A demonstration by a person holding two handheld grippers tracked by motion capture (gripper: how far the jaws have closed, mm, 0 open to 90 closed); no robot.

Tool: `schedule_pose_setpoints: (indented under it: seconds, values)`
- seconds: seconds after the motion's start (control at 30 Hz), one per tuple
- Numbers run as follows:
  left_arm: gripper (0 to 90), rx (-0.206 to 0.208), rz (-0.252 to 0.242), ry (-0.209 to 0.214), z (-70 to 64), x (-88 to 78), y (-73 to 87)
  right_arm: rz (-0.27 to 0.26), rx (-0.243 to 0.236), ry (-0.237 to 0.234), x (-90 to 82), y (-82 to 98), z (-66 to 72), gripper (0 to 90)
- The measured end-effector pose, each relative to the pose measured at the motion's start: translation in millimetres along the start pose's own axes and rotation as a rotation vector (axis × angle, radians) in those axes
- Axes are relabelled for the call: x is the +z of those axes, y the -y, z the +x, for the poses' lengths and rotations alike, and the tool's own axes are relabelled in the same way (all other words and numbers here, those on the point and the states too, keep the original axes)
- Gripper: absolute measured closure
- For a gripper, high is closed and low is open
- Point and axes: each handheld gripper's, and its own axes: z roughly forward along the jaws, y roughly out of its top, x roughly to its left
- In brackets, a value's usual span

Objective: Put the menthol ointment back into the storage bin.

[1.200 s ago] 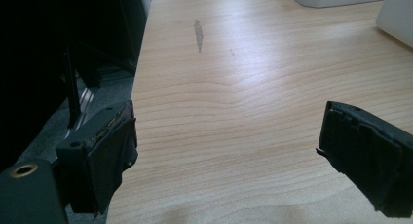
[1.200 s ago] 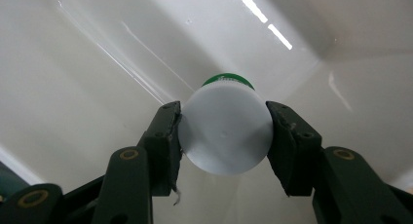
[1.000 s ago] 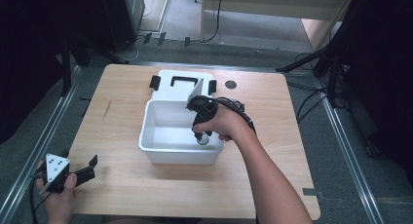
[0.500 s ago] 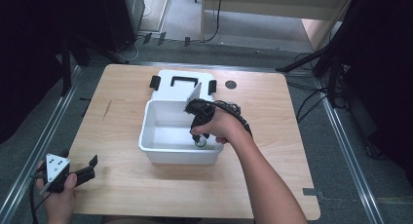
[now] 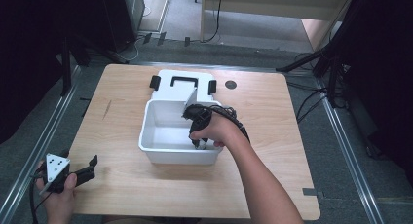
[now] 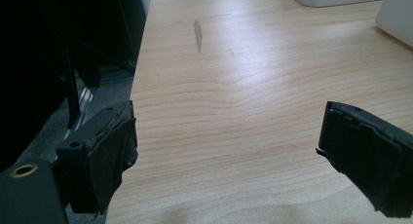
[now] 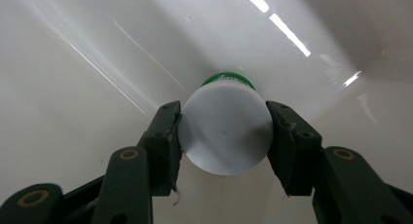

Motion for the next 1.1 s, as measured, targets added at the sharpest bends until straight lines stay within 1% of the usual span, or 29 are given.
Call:
schedule_pose_setpoints:
  seconds: [0.07,0.1,0.17,0.2,0.27,0.53,0.93,1.1]
  values:
    - [7.8,0.000,0.000,0.000,0.1,0.0,0.0,0.008,-0.004,0.009,1.3,-0.2,0.8,51.2]
    - [7.8,0.000,0.000,0.000,0.1,0.0,0.0,0.017,-0.014,0.021,4.0,-0.7,1.9,51.2]
    - [7.8,0.000,0.000,0.000,0.0,0.0,0.0,0.020,-0.015,0.024,4.7,-0.9,2.3,51.2]
    - [7.8,0.000,-0.001,0.000,0.0,-0.1,0.0,0.029,-0.028,0.029,7.2,-1.4,2.6,51.2]
    - [7.7,-0.001,-0.001,0.001,0.2,-0.1,0.1,0.038,-0.033,0.035,8.6,-1.7,3.2,51.2]
    - [7.8,-0.004,-0.001,0.001,0.3,0.0,0.1,0.050,-0.046,0.055,9.9,-1.6,4.5,51.0]
    - [7.8,-0.003,0.001,0.000,0.4,-0.1,0.0,0.050,-0.057,0.059,9.7,-0.9,5.7,50.5]
    - [7.7,-0.003,0.002,0.001,0.4,0.0,0.0,0.037,-0.070,0.062,7.7,-0.4,5.8,49.6]
